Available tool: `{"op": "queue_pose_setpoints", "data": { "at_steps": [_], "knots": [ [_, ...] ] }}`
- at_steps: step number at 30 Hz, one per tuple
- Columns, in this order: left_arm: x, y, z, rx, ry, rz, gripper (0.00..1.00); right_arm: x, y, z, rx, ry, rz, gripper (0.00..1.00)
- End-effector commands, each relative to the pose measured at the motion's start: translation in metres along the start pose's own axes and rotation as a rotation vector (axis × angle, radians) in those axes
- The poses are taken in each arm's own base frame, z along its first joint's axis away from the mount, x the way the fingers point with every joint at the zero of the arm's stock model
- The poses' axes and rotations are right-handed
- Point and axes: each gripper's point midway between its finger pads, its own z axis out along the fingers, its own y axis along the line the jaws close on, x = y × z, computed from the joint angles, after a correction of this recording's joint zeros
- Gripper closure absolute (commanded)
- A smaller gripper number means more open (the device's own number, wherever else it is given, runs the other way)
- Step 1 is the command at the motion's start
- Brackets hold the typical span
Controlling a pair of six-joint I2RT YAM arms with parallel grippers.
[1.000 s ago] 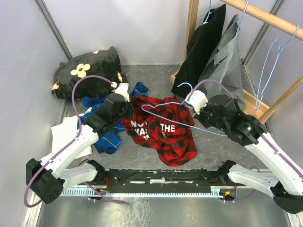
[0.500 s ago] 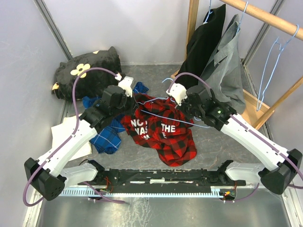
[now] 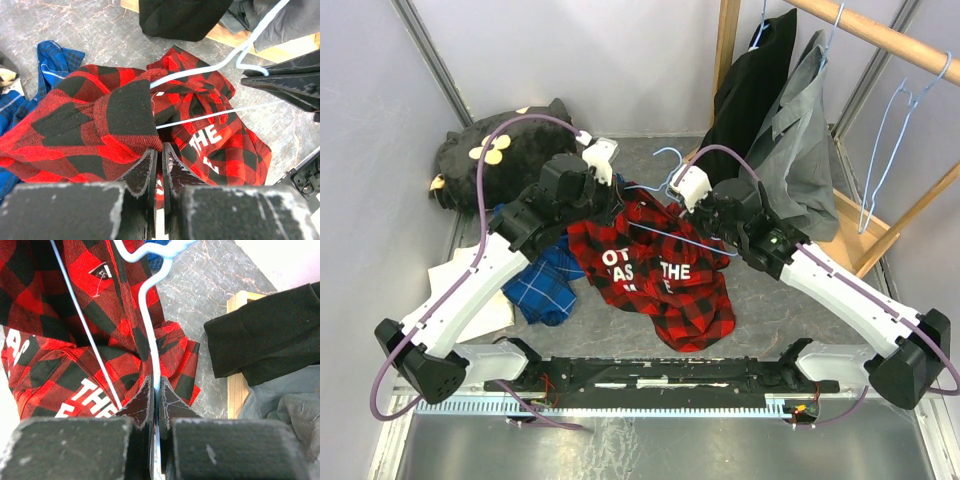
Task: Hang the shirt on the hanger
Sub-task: Hang the shirt on the hanger.
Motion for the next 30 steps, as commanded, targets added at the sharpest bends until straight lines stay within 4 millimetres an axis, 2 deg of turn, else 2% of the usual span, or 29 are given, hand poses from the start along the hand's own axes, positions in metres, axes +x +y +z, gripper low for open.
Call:
{"op": "queue_pose_setpoints", "data": {
  "at_steps": [1,8,16,24,30],
  "knots": [
    [-0.025,-0.013,-0.007,0.028,-0.025,0.091,0.96,-0.032,-0.005,-0.001,0.016,-0.188,-0.085,1.00],
    [-0.041,-0.029,-0.024,0.051,-0.043,0.132,0.97,-0.014,0.002,-0.003,-0.002,-0.173,-0.071,1.00],
    [-0.025,-0.044,-0.020,0.067,0.046,0.161,0.97,-0.035,0.012,-0.001,-0.042,-0.290,0.035,1.00],
    [-0.054,-0.071,-0.015,0.063,-0.017,0.163,0.97,-0.044,0.017,0.005,-0.052,-0.398,0.146,1.00],
    [-0.036,-0.087,-0.005,0.056,0.032,0.201,0.97,-0.045,0.015,0.002,-0.036,-0.446,0.166,1.00]
  ]
}}
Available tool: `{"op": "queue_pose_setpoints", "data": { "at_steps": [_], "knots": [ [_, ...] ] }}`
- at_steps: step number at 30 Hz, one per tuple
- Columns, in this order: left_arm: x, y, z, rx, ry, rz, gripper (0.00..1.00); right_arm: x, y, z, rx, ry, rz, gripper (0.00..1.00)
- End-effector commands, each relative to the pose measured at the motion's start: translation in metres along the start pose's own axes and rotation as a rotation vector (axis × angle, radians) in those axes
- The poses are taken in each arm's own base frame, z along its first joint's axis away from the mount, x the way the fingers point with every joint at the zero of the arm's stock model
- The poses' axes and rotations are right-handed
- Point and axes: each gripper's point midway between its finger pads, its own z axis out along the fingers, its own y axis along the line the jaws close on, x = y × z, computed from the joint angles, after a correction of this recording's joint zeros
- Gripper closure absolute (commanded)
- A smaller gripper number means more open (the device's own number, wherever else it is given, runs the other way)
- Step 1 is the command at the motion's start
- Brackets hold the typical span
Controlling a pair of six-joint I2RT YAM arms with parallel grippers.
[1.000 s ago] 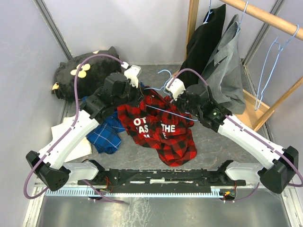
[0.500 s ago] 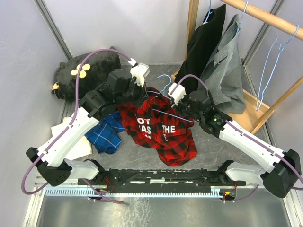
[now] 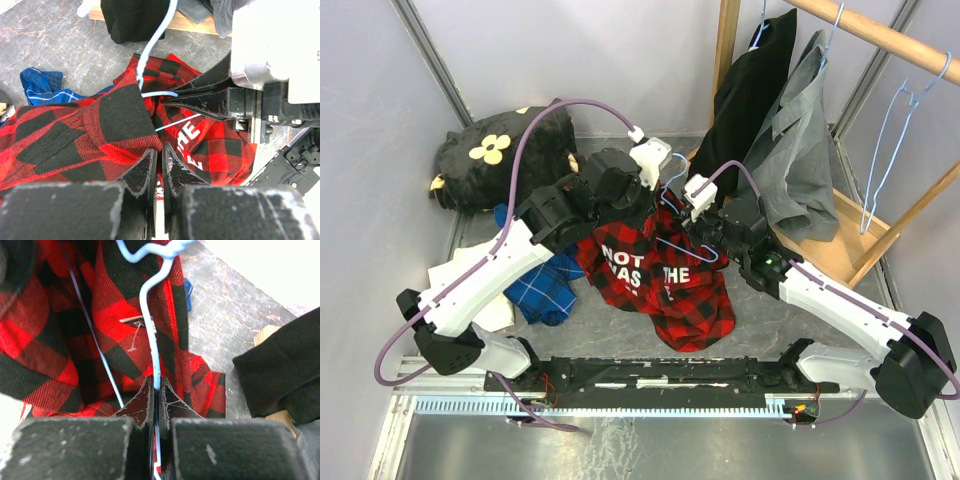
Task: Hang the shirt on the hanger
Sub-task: Hang the shirt on the hanger.
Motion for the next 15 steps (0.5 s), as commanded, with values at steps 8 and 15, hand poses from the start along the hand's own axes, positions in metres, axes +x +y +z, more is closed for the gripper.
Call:
{"op": "queue_pose_setpoints", "data": {
  "at_steps": [8,15],
  "knots": [
    [-0.010,-0.003,-0.012,-0.040,-0.078,0.034,0.58,-0.060,-0.010,-0.009,0.067,-0.348,0.168,1.00],
    [-0.024,-0.005,-0.045,0.021,-0.202,0.094,0.20,-0.074,-0.014,-0.012,0.083,-0.484,0.253,1.00]
  ]
}}
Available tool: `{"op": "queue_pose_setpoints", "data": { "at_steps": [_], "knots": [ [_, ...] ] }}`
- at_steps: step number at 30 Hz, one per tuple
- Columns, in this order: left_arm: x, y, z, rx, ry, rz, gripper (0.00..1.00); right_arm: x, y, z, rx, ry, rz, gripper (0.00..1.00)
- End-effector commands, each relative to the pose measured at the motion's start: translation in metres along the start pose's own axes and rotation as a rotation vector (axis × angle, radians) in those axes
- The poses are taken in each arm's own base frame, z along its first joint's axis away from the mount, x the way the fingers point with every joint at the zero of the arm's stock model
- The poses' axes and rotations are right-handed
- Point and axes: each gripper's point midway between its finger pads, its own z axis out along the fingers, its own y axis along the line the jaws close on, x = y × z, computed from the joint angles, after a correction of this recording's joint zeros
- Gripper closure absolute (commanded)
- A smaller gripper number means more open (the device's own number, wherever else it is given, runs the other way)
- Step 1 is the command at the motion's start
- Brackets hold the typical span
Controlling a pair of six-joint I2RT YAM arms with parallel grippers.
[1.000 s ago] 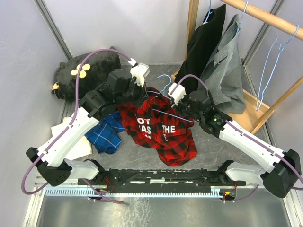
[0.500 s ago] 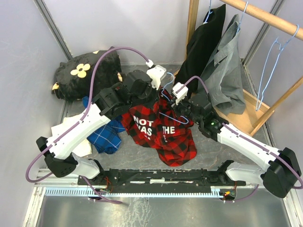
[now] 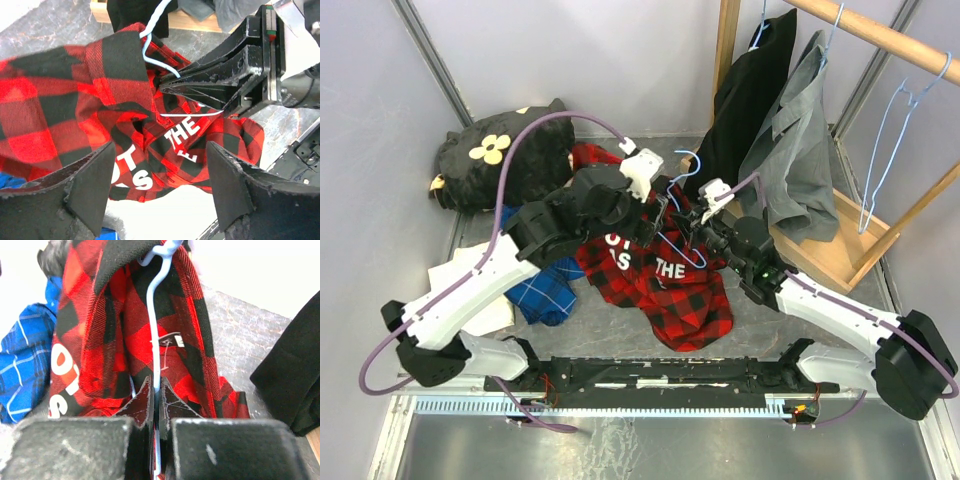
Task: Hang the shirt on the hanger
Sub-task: Hang the shirt on the hanger.
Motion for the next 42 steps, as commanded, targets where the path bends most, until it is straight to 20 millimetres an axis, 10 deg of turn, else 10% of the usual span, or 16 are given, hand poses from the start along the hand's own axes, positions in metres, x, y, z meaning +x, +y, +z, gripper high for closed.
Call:
{"op": "queue_pose_setpoints", "data": {
  "at_steps": [1,13,42],
  "knots": [
    [-0.040,0.000,-0.040,0.050,-0.197,0.052,0.18,-0.072,0.000,-0.001,0.010,-0.303,0.080,1.00],
    [-0.060,0.015,-0.119,0.069,-0.369,0.313,0.08,-0.075,0.008,-0.027,-0.045,-0.391,0.023,1.00],
    [-0.026,-0.035,-0.116,0.393,-0.221,0.485,0.27,-0.059,0.091,-0.133,-0.538,-0.250,-0.054,1.00]
  ]
}}
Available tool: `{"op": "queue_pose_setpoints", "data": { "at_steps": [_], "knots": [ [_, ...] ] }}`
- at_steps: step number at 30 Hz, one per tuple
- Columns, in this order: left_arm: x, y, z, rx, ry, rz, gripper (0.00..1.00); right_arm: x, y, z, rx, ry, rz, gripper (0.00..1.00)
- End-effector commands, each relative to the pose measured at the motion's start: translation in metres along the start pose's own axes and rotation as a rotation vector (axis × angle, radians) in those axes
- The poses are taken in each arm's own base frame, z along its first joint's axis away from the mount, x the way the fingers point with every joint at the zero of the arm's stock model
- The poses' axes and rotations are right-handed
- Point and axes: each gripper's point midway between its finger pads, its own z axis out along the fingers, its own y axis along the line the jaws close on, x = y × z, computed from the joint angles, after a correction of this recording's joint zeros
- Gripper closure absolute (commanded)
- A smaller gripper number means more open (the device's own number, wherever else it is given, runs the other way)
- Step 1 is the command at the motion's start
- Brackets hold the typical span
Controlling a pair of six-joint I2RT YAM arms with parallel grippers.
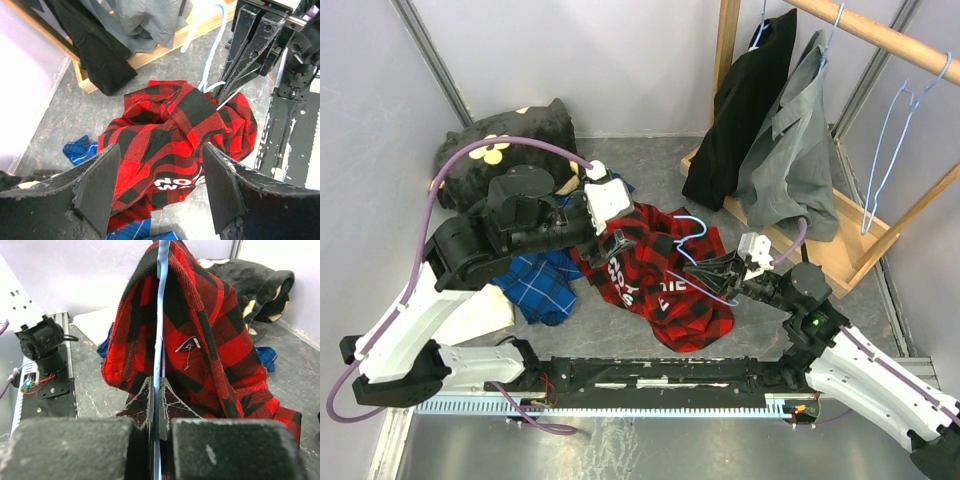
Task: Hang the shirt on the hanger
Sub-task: Hang the shirt on the hanger.
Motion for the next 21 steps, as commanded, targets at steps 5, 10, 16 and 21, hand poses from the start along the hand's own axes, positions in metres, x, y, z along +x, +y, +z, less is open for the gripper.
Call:
{"op": "queue_pose_setpoints", "data": {
  "at_steps": [5,10,16,21],
  "knots": [
    [0.023,-0.025,0.011,0.114,0.010,0.028,0.27,-0.040,0.025,-0.006,-0.119,-0.064,-0.008,1.00],
    [0.029,-0.029,0.019,0.137,0.015,0.044,0.30,-0.043,0.032,-0.006,-0.149,-0.068,0.019,1.00],
    [0.045,-0.029,0.038,0.141,0.054,0.057,0.37,-0.051,0.036,-0.004,-0.177,-0.086,0.032,1.00],
    [0.055,-0.036,0.052,0.178,0.068,0.050,0.48,-0.053,0.043,-0.003,-0.222,-0.064,0.043,1.00]
  ]
}}
